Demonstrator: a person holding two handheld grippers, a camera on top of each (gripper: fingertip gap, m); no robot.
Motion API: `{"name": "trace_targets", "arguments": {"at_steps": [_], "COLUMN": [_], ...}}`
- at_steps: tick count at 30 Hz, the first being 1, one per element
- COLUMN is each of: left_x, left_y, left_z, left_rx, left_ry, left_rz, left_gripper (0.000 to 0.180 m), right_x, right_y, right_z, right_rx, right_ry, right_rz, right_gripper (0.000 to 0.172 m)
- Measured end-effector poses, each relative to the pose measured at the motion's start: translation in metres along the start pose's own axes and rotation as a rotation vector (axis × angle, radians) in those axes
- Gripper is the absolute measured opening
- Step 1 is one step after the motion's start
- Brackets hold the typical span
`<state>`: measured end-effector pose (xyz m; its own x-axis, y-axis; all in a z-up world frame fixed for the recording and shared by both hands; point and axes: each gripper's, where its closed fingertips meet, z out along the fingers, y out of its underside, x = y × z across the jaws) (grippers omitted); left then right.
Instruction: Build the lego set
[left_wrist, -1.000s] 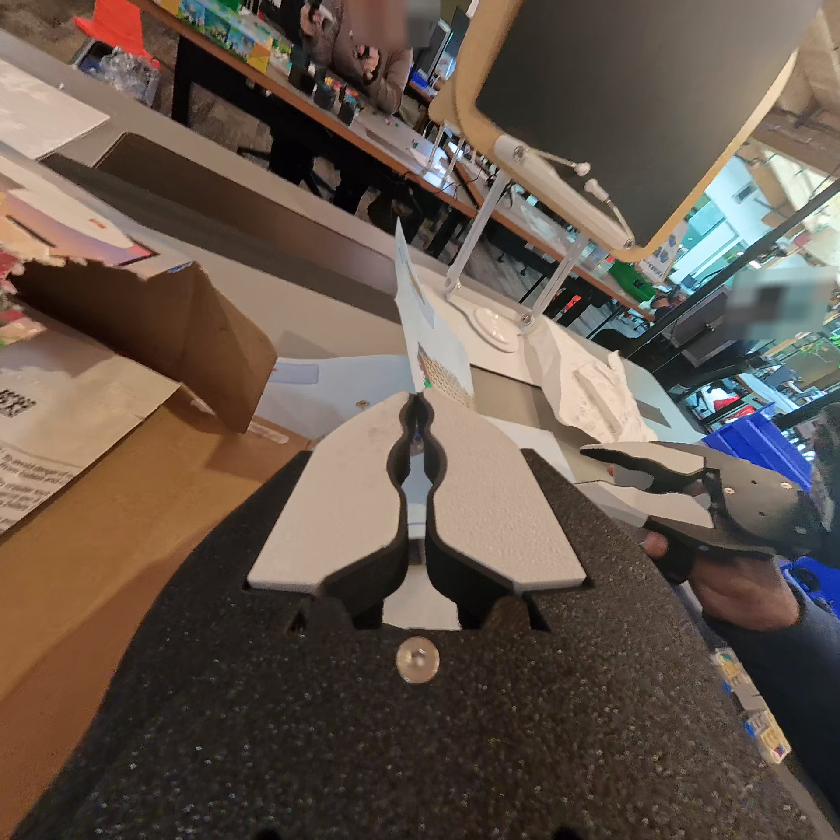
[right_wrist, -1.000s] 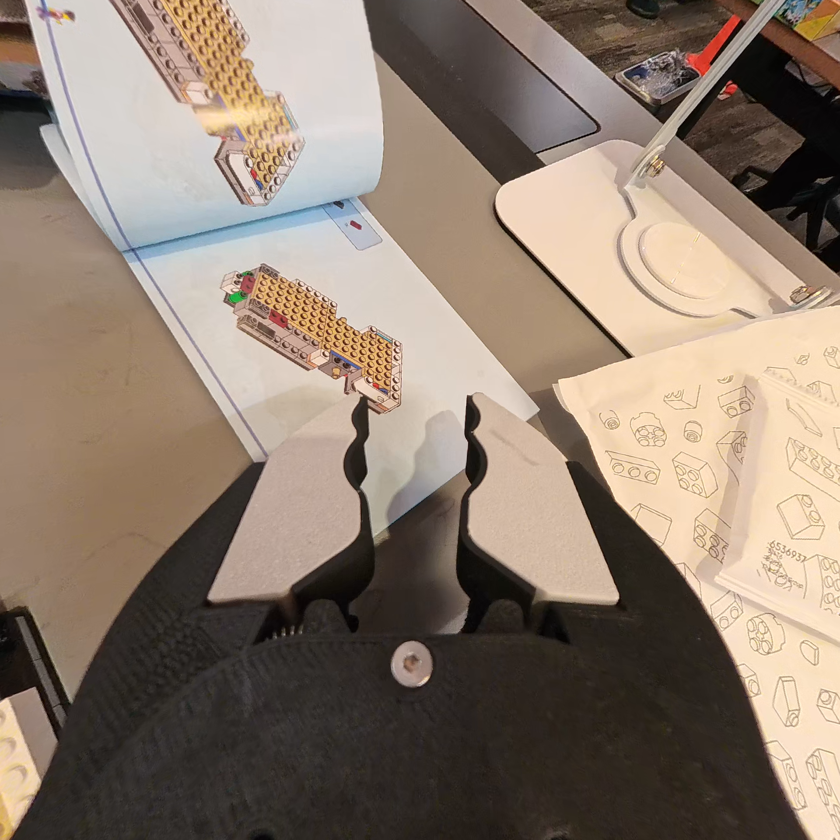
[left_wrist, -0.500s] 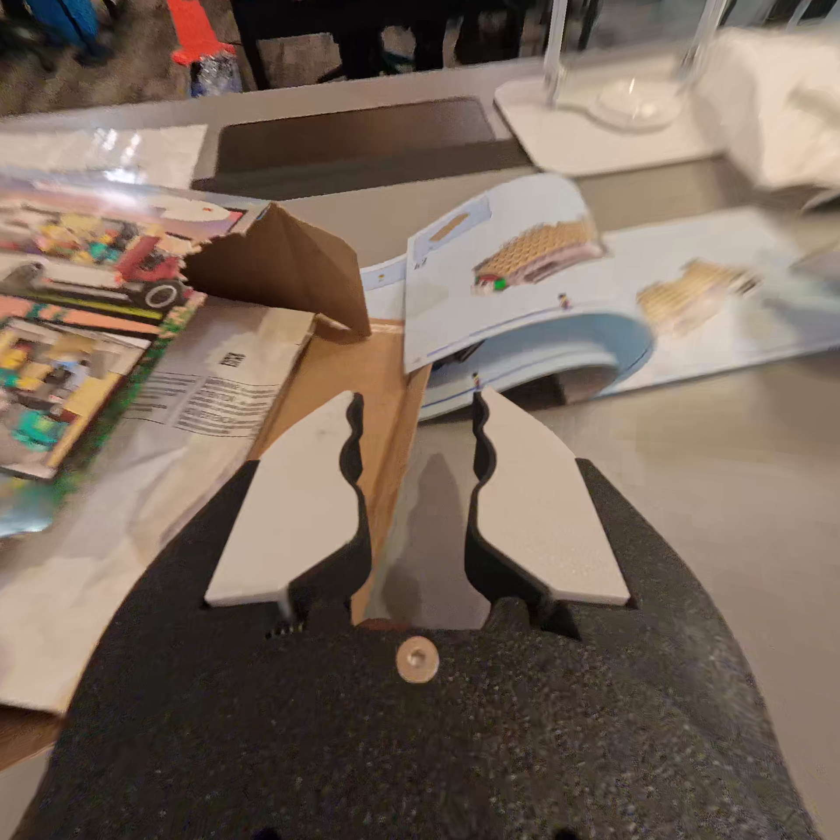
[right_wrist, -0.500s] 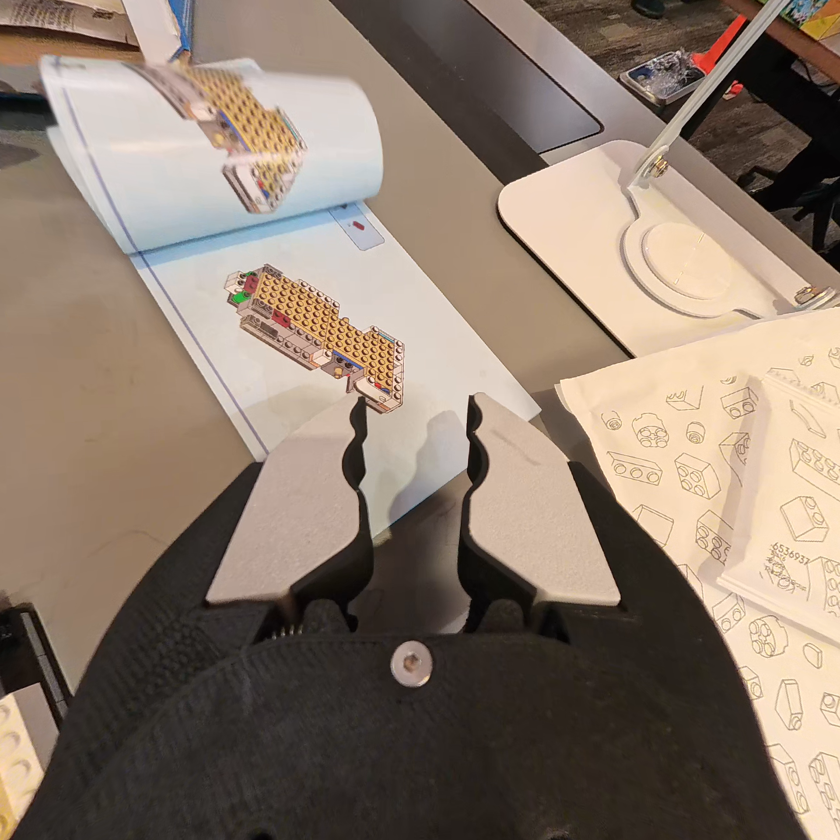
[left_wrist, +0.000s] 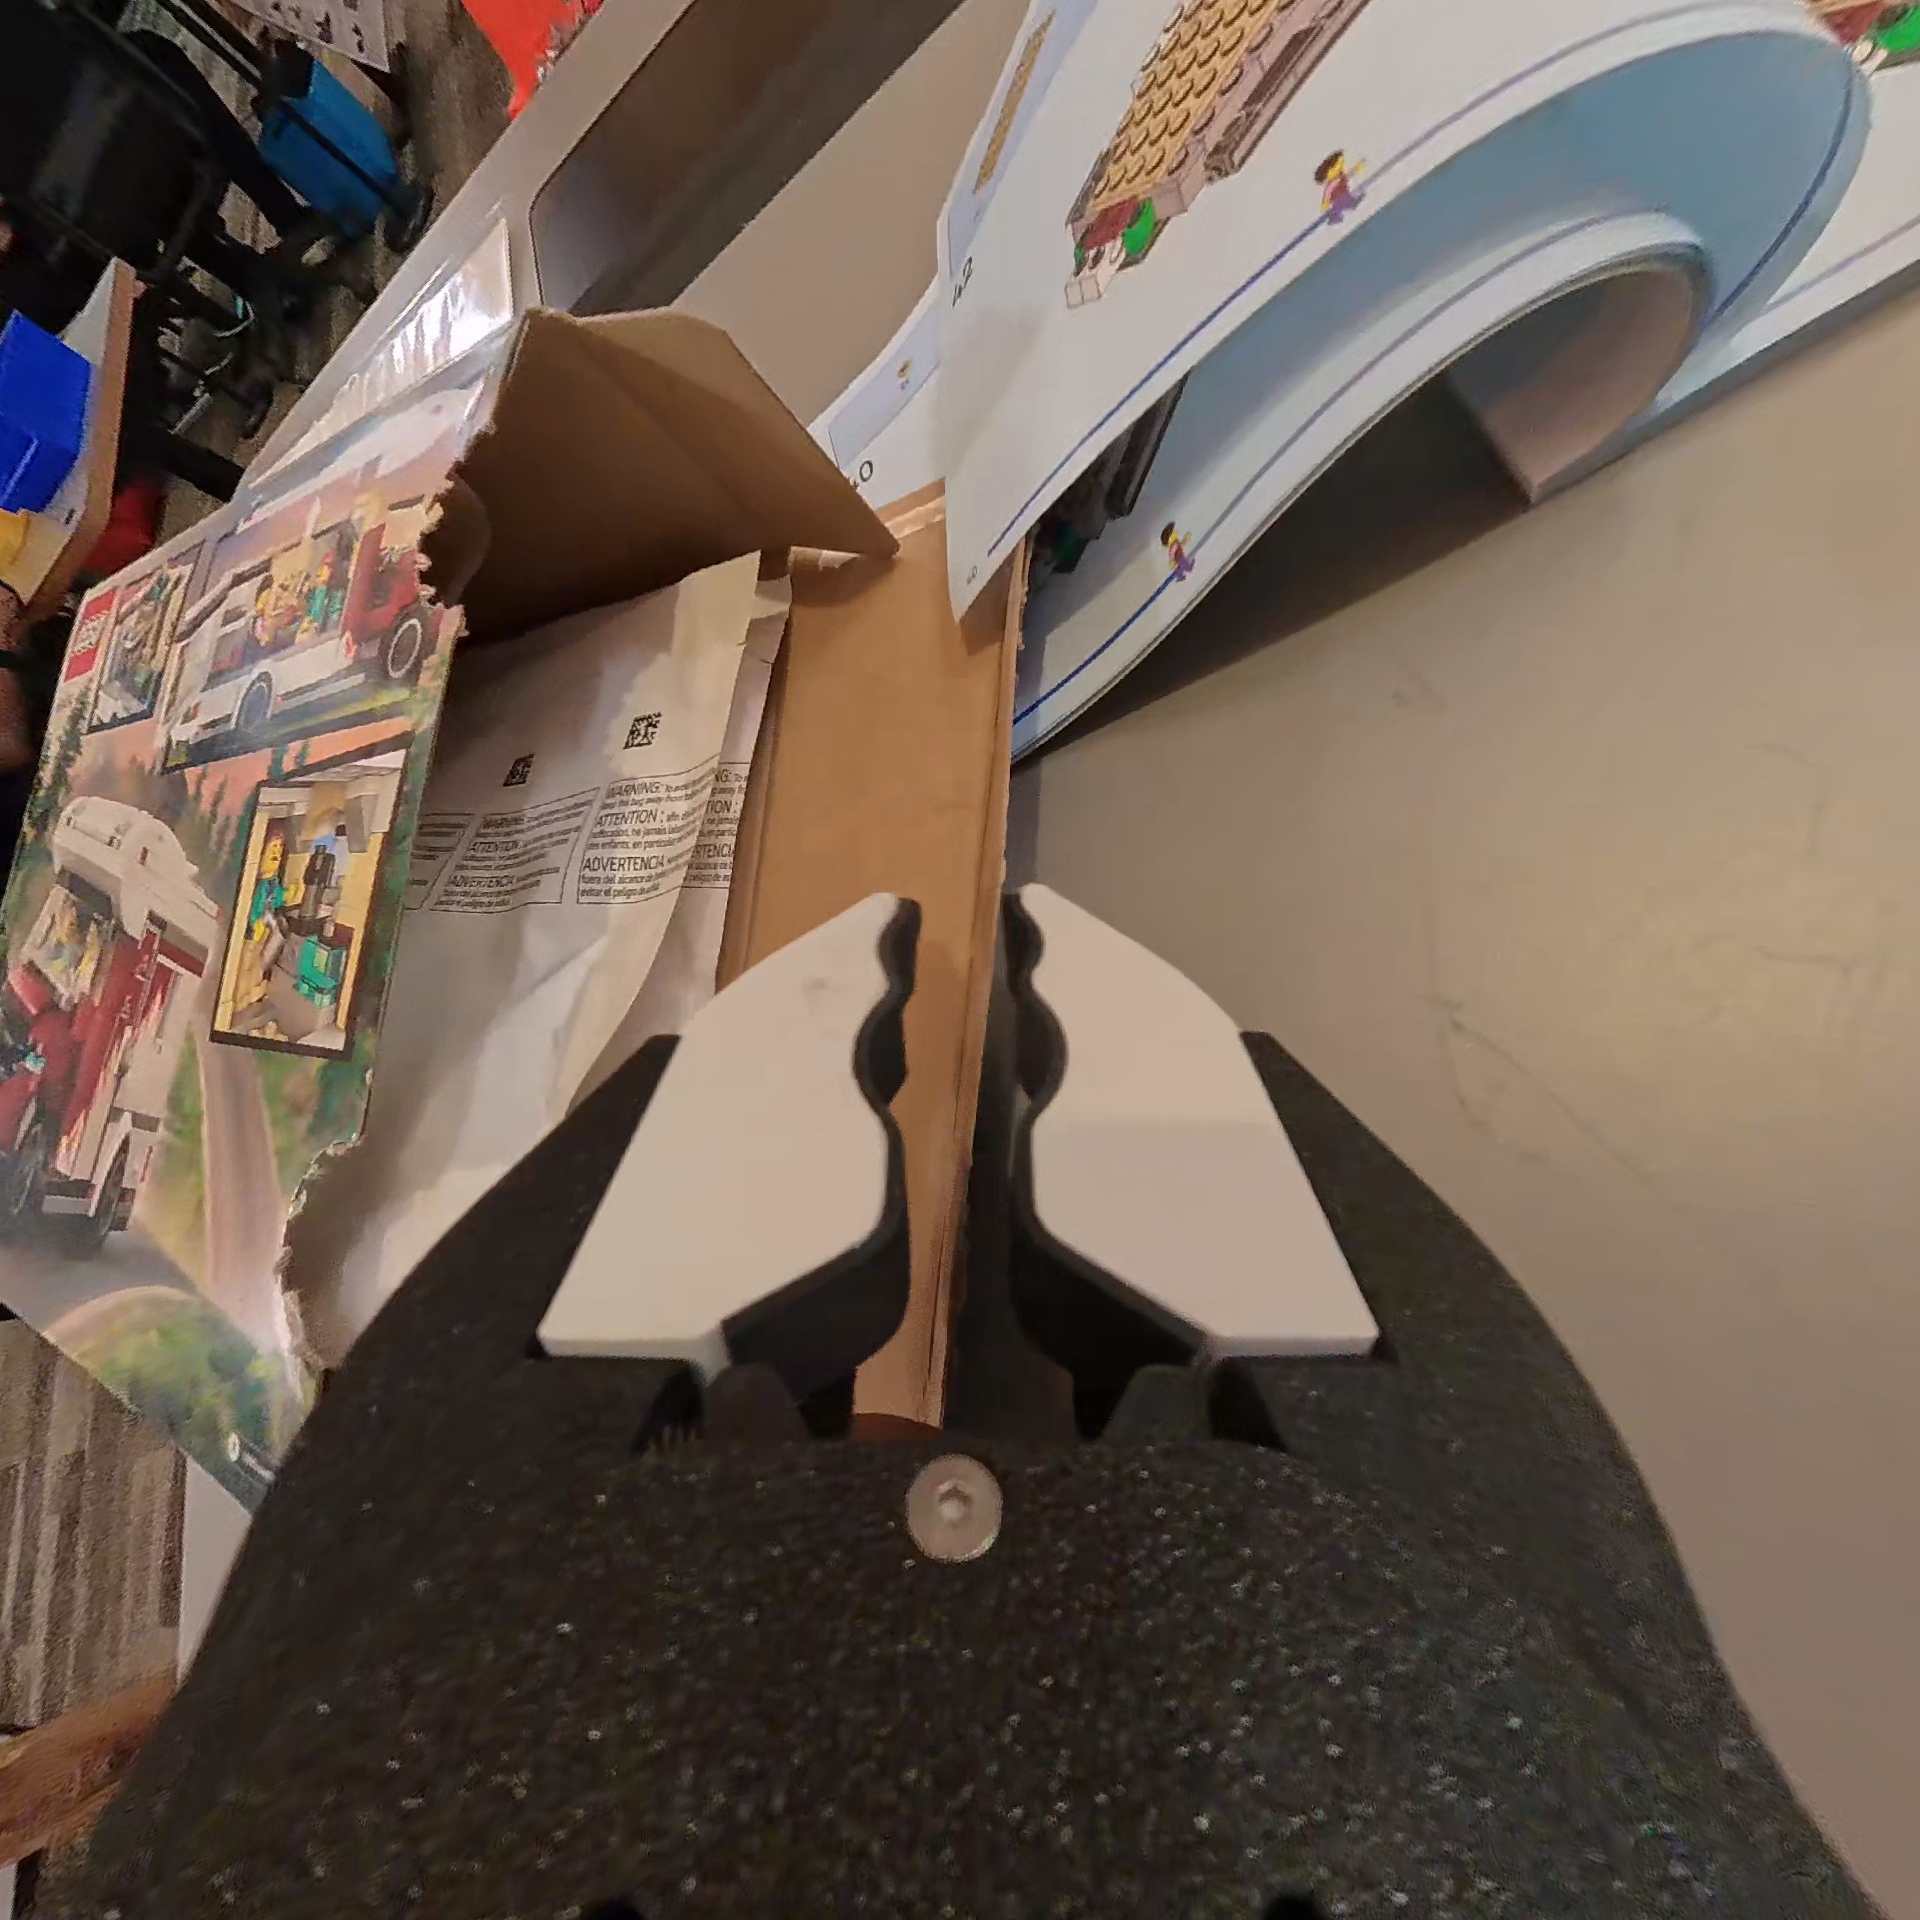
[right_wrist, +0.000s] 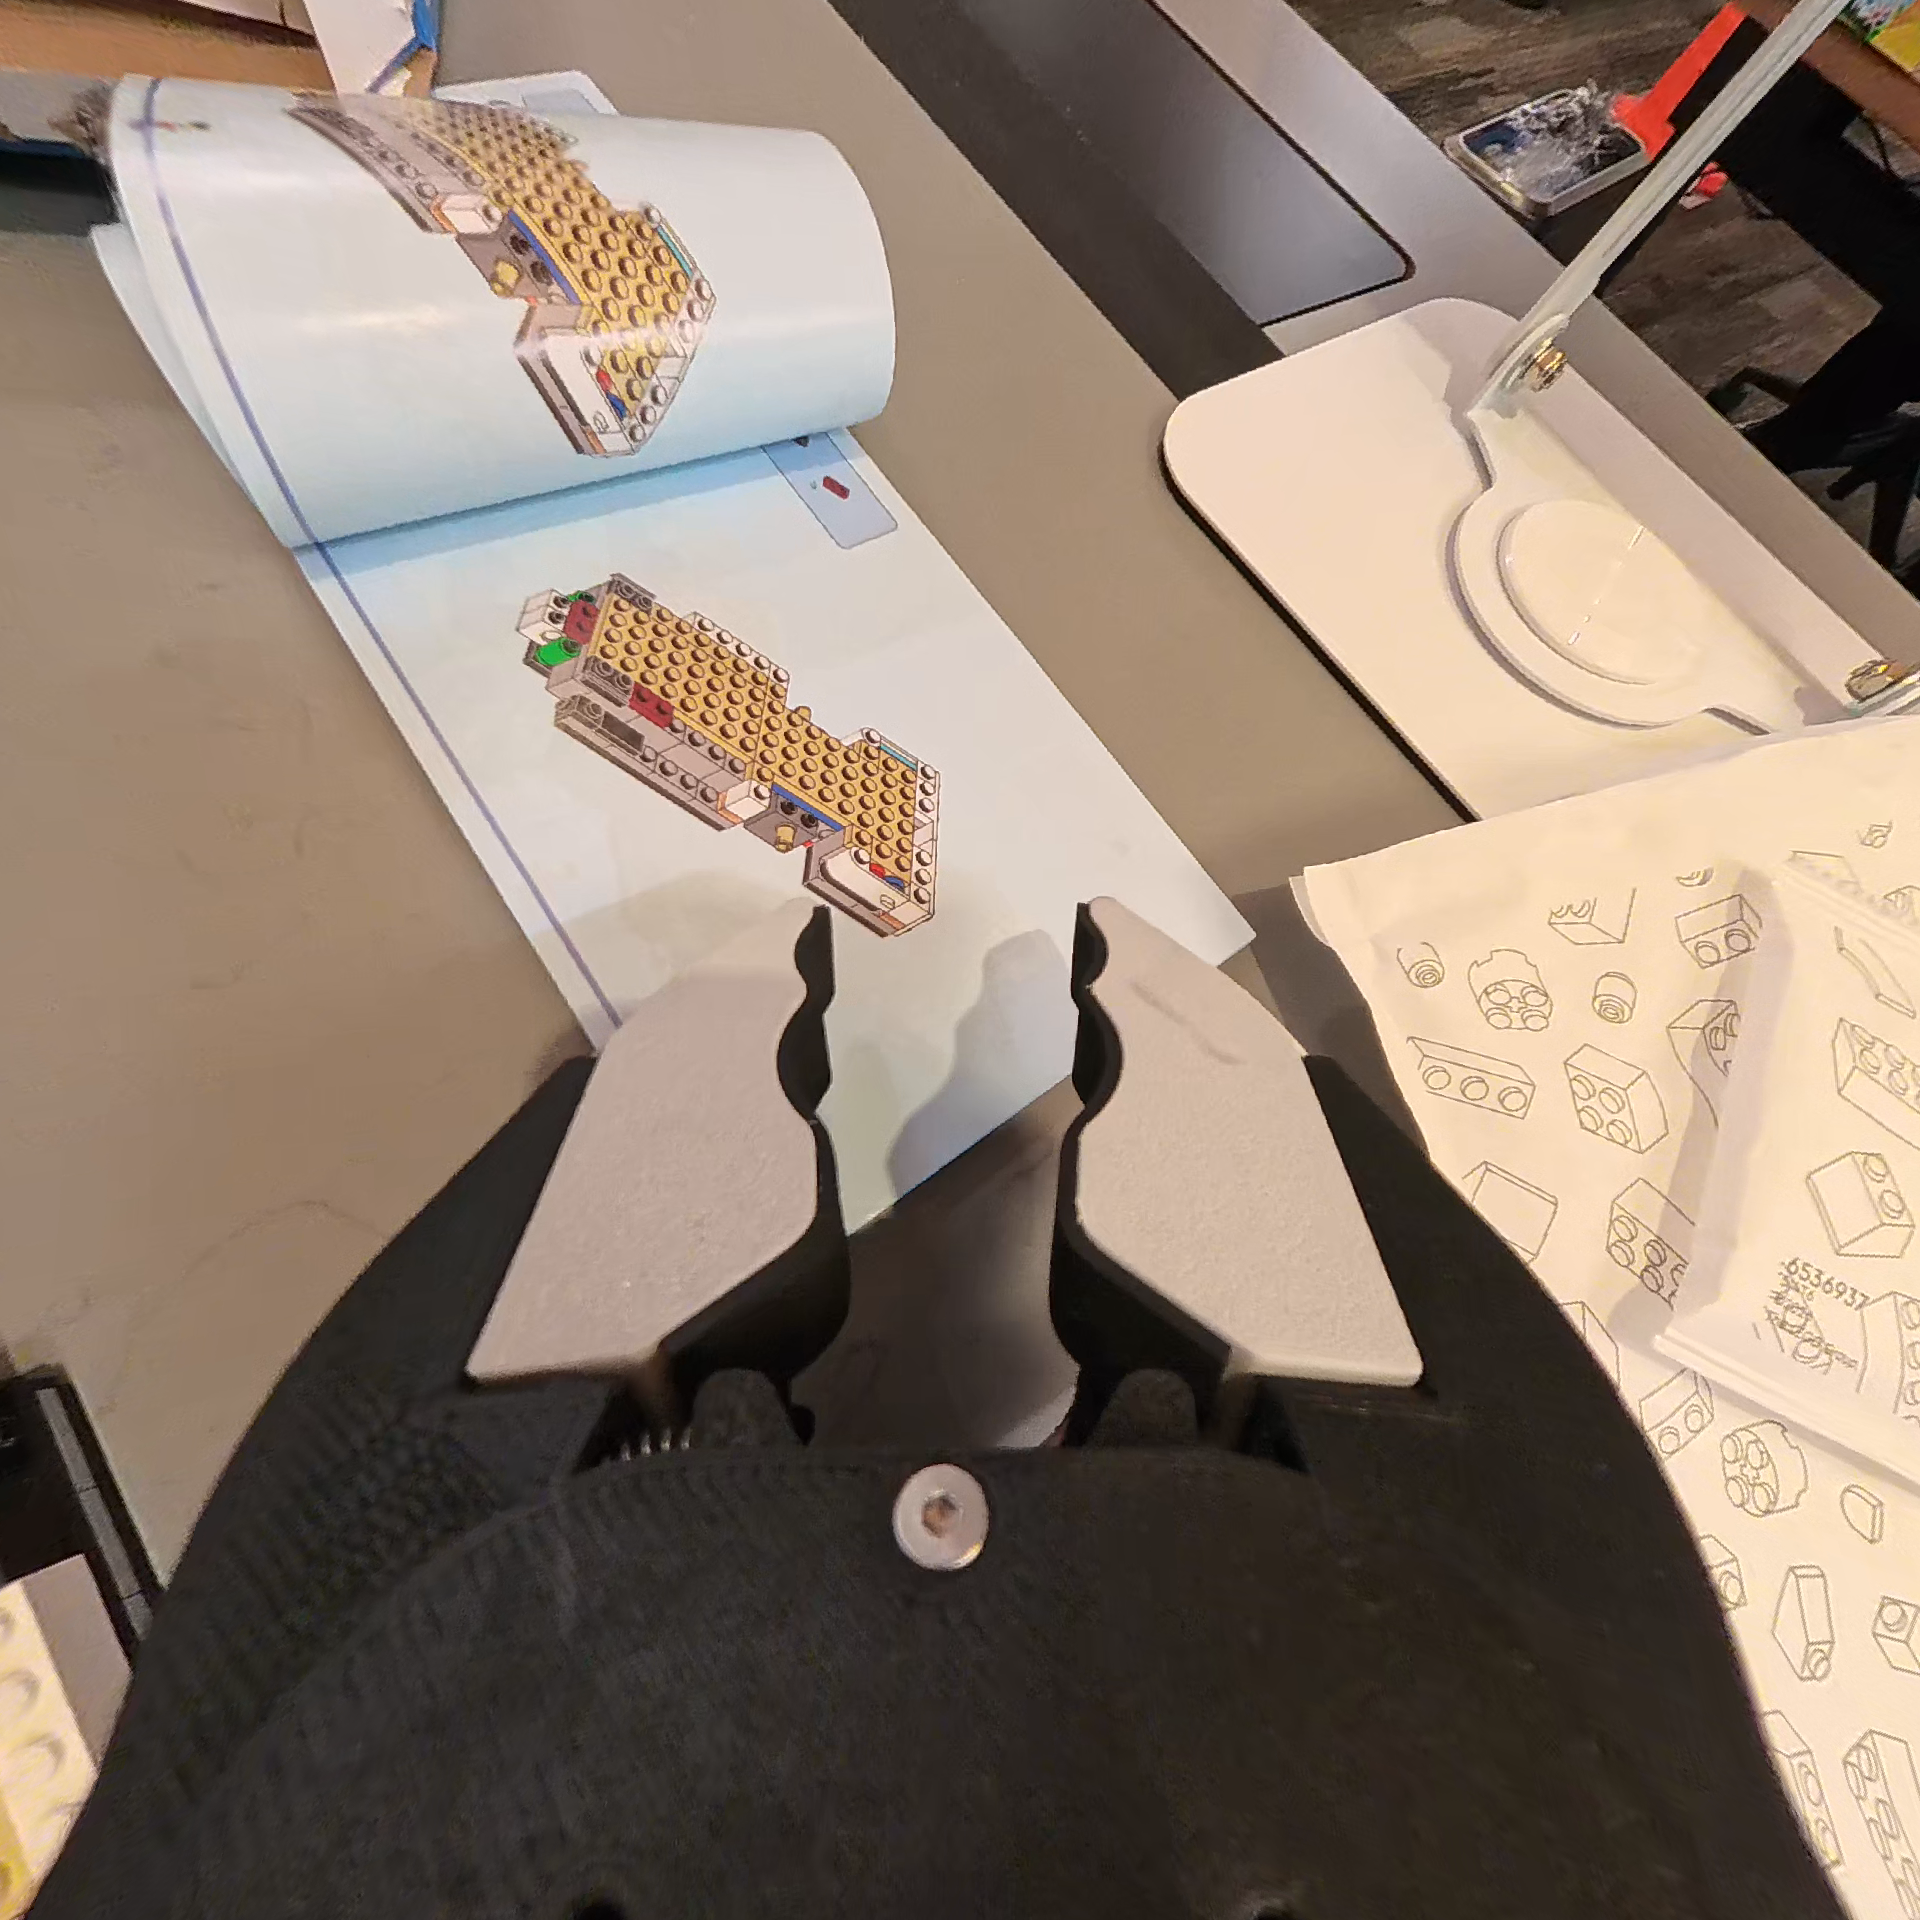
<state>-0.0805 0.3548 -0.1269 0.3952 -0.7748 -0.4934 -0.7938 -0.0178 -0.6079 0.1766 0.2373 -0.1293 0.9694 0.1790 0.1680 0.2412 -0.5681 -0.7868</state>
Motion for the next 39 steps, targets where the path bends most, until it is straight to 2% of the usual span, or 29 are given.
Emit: {"name": "trace_targets", "arguments": {"at_steps": [3, 9, 15, 20, 33, 36, 39], "left_x": [0.002, -0.011, -0.048, -0.06, -0.037, -0.035, -0.036], "left_y": [0.0, -0.007, -0.015, -0.014, -0.015, -0.015, -0.015], "left_z": [-0.001, -0.01, -0.031, -0.036, -0.022, -0.019, -0.02], "left_rx": [0.004, 0.052, 0.139, 0.152, 0.118, 0.122, 0.129], "left_ry": [0.025, -0.014, -0.18, -0.237, -0.161, -0.141, -0.139], "left_rz": [-0.011, -0.075, -0.154, -0.178, -0.104, -0.12, -0.128], "left_gripper": [0.001, 0.003, 0.005, 0.006, 0.002, 0.002, 0.002], "right_x": [0.0, -0.001, -0.001, -0.001, -0.004, -0.007, -0.009], "right_y": [0.0, 0.0, 0.0, 0.0, 0.002, 0.004, -0.005], "right_z": [0.0, -0.001, -0.001, -0.001, 0.002, 0.011, 0.024], "right_rx": [0.001, 0.004, 0.007, 0.003, -0.019, -0.083, -0.154], "right_ry": [-0.001, -0.008, -0.012, -0.012, -0.019, -0.036, -0.019], "right_rz": [-0.004, -0.003, 0.003, 0.001, -0.017, -0.031, -0.136], "right_gripper": [0.044, 0.044, 0.044, 0.044, 0.044, 0.044, 0.041]}}
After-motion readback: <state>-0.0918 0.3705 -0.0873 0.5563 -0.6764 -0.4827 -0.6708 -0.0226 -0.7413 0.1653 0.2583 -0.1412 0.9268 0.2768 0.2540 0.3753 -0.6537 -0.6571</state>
